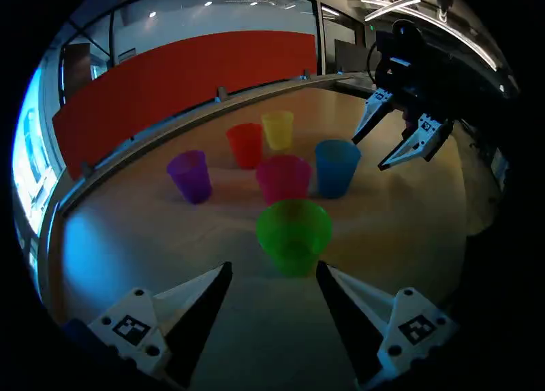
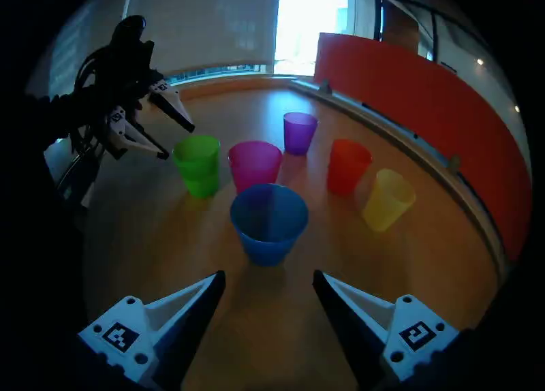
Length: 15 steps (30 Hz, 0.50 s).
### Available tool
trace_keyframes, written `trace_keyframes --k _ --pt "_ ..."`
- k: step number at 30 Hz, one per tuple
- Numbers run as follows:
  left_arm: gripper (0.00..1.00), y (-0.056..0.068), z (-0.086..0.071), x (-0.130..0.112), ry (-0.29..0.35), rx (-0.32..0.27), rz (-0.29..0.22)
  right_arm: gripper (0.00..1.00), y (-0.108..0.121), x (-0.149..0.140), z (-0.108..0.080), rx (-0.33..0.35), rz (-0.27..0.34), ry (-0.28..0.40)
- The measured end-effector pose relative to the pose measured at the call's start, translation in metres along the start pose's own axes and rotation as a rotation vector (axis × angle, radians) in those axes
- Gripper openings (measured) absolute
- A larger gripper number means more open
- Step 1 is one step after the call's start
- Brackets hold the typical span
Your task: Pour water
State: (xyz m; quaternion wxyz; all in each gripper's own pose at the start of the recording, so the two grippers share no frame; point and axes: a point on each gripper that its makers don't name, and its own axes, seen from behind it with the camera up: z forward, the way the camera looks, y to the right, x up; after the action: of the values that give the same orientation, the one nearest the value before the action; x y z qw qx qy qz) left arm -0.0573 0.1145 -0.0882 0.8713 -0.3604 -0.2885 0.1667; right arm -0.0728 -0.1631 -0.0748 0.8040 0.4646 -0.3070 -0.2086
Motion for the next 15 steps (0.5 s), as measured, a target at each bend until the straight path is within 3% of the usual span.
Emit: trace_keyframes --k 15 --pt "0.92 -0.018 -0.023 -0.001 0.031 0.068 -0.023 1.00 0.005 -0.004 -0.023 -0.063 0.064 0.039"
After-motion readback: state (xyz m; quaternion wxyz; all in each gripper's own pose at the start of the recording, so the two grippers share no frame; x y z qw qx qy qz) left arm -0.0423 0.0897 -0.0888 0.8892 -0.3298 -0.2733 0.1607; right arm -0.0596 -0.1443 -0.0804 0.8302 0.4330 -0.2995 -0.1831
